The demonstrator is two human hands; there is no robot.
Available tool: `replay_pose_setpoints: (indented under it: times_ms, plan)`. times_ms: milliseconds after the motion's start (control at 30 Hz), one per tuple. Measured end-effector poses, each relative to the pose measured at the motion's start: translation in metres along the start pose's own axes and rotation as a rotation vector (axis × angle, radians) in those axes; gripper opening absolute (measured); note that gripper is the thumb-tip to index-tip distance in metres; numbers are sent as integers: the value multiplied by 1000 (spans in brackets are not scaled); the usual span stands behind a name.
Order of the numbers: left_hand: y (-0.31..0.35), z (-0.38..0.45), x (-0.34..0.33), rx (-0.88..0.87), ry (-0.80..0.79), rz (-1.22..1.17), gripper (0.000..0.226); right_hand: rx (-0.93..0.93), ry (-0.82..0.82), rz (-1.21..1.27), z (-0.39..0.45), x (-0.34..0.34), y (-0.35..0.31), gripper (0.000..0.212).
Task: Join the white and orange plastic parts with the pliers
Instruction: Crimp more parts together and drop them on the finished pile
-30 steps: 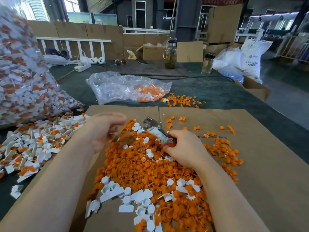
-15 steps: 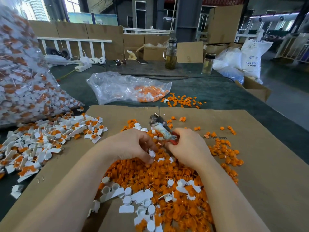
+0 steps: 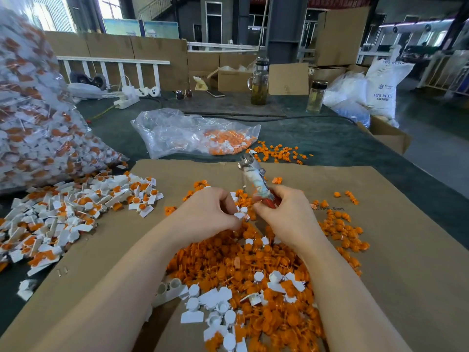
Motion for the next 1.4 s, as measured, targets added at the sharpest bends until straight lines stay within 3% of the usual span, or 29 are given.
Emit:
replay_pose_setpoints:
  times_ms: [233, 433, 667, 800, 1033, 1400]
  plan:
    - [2, 0, 9, -73, 171, -161, 14, -41, 29, 138, -1, 6, 0, 20]
    - [3, 0, 10, -67, 153, -304, 19, -8, 50, 175, -4, 11, -7, 15]
    - [2, -1, 11, -48, 191, -331, 5, 33, 101, 245, -6, 15, -10, 10]
    - [-2, -1, 11, 5, 244, -370, 16, 61, 121, 224, -7, 17, -11, 10]
    - [2, -6, 14, 4, 327, -685, 15, 98, 154, 266, -8, 18, -15, 9]
    - [11, -8, 6, -38, 352, -731, 6, 137, 231, 196, -9, 20, -17, 10]
Point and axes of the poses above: each hand's wrist, its own z-axis towards the middle knuckle, its own x-axis out of the back of the hand, y = z × x, the point moved 6 cm from there along z, towards the middle knuckle, and after that the axes turned 14 degrees about -z, right-handed, at the moved point
